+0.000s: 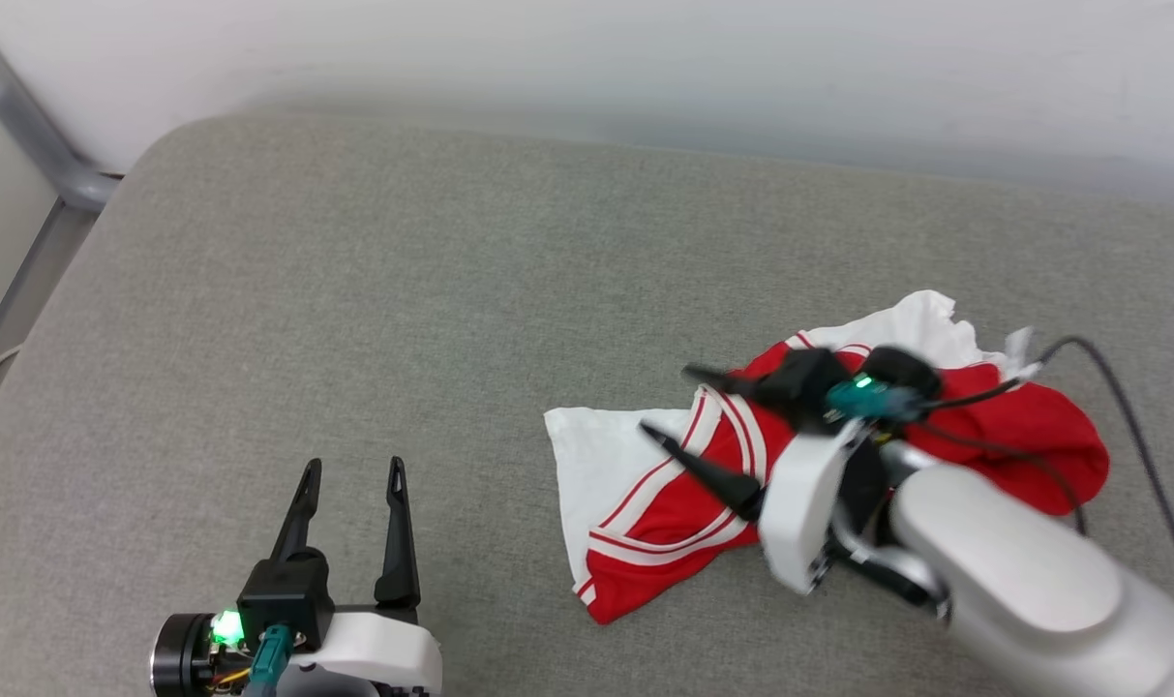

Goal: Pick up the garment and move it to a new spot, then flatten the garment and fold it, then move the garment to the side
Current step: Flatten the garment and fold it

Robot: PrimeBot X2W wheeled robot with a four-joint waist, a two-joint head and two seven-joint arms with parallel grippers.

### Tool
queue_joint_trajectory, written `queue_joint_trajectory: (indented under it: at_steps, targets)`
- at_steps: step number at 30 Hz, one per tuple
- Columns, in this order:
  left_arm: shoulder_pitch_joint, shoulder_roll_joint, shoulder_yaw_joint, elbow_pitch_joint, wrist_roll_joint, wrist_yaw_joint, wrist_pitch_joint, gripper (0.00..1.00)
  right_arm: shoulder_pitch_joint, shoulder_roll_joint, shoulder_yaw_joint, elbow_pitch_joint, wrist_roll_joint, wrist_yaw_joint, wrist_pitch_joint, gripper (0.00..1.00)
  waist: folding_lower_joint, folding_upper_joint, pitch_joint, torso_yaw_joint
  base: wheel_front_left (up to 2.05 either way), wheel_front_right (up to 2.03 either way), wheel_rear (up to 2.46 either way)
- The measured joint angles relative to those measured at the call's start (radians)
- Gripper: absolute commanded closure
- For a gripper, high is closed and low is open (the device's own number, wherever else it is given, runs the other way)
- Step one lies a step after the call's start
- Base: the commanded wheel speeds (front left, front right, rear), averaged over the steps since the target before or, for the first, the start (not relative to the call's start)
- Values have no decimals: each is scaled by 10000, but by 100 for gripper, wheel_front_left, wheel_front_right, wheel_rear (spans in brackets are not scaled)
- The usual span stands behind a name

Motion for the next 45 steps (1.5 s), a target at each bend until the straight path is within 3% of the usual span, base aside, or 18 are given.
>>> queue_joint_trajectory:
  at_steps: [8,12,17,23,31,36,45]
  targets:
    - [267,-2,115,-67,98,-107,0,0,242,-1246,-3152,-1377,-918,2,773,0,0,0,-374,-428,0,0,0]
    - [268,-2,113,-92,142,-161,0,0,218,-1845,-4497,-1948,-988,0,1720,0,0,0,-383,-479,0,0,0]
    - [232,-4,52,-192,155,-184,0,0,-117,-2476,-5471,-2144,-1072,4,3404,0,0,0,-217,-393,0,0,0]
    - [9,0,-100,-336,155,-207,0,0,-813,-3160,-5689,-1463,-575,2,5960,0,0,0,234,-173,0,0,0]
    - [-564,2,-428,-587,36,-71,0,0,-1818,-3900,-5070,-627,48,2,8842,0,1,0,1244,215,0,0,0]
    - [-953,2,-667,-744,-123,69,0,0,-2432,-4036,-4629,-326,194,2,9860,0,1,0,1954,487,0,0,0]
    - [-1543,0,-1162,-1014,-387,370,0,0,-3130,-4036,-3638,104,63,2,10713,0,2,0,3056,956,0,0,0]
